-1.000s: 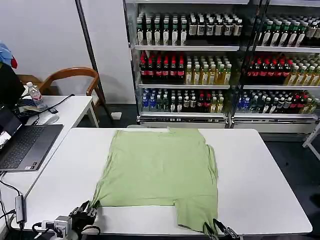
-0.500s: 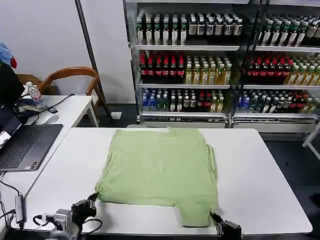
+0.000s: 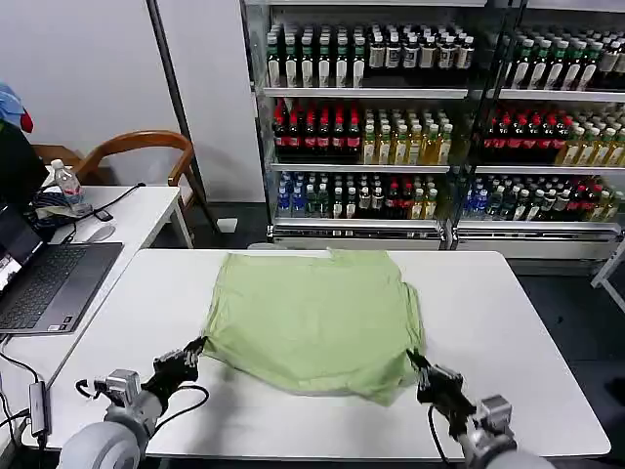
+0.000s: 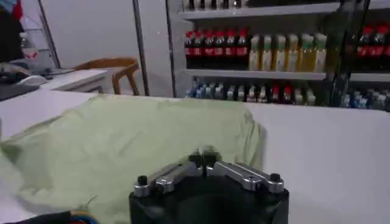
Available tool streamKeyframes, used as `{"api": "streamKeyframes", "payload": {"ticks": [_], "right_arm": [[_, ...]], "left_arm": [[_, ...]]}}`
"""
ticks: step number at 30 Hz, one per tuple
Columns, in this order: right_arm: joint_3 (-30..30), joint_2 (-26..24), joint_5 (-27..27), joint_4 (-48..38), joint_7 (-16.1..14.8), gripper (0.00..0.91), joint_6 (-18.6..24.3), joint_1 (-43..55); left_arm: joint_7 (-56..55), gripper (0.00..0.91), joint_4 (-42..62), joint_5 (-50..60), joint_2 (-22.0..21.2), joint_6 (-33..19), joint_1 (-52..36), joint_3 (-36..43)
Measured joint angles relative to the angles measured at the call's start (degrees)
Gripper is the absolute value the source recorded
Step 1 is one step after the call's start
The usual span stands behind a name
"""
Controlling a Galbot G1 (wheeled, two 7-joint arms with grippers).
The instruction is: Fold and organize the clothes.
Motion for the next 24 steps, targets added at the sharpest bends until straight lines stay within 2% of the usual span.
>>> {"api": "streamKeyframes", "payload": {"ticks": [11, 24], "right_arm": [[-5.38, 2.83, -2.71, -11.37, -1.09, 0.000, -0.07, 13.57], [-8.03, 4.60, -6.29, -19.53, -1.08, 0.000, 0.51, 19.87]], "left_arm": [[3.41, 0.050, 9.21, -2.88, -0.80, -2.42, -9.76, 3.16], [5.36, 0.040, 19.97, -2.92, -1.91, -4.38, -17.86, 6.61]]}}
